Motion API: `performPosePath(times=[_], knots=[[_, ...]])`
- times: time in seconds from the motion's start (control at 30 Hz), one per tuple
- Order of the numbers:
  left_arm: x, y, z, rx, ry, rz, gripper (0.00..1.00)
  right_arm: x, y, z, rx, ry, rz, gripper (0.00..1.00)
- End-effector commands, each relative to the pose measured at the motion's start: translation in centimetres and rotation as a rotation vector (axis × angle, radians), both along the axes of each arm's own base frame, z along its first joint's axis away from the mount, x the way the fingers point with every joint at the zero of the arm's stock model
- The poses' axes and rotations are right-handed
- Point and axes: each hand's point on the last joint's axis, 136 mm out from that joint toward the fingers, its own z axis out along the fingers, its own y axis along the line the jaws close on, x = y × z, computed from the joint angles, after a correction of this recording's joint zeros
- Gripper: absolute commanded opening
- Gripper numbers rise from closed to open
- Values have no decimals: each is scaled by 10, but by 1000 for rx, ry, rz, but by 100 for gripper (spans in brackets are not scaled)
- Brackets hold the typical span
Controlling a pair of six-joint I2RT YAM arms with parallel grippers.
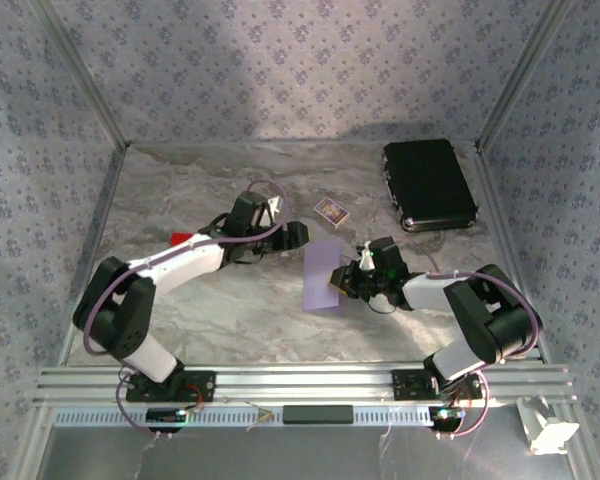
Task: Fold a paper plane with a square sheet of paper (pick it up from the middle)
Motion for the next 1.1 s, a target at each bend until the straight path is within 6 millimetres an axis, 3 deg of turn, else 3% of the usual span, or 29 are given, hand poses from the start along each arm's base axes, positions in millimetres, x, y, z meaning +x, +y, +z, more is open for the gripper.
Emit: performPosePath(times=[0.0, 0.17, 0.43, 0.6, 0.7, 0.87, 1.07], knots=[[-5, 4, 12, -14, -145, 20, 78, 1, 0, 5, -12, -20, 34, 20], [-30, -3, 9, -45, -169, -30, 63, 7, -4, 8, -16, -34, 44, 22], [-49, -22, 13, -215, -199, -54, 58, 12, -1, 10, 32, -30, 67, 19], [-63, -39, 11, -188, -212, -142, 58, 11, -2, 4, 26, -12, 68, 17], [-79, -49, 9, -123, -284, -221, 58, 10, -5, 2, 15, -7, 62, 15], [-108, -56, -11, 81, -414, -376, 64, 9, -6, 2, 19, 10, 54, 14], [-121, -52, -28, 332, -545, -458, 71, 10, -5, 5, 34, 10, 48, 16]])
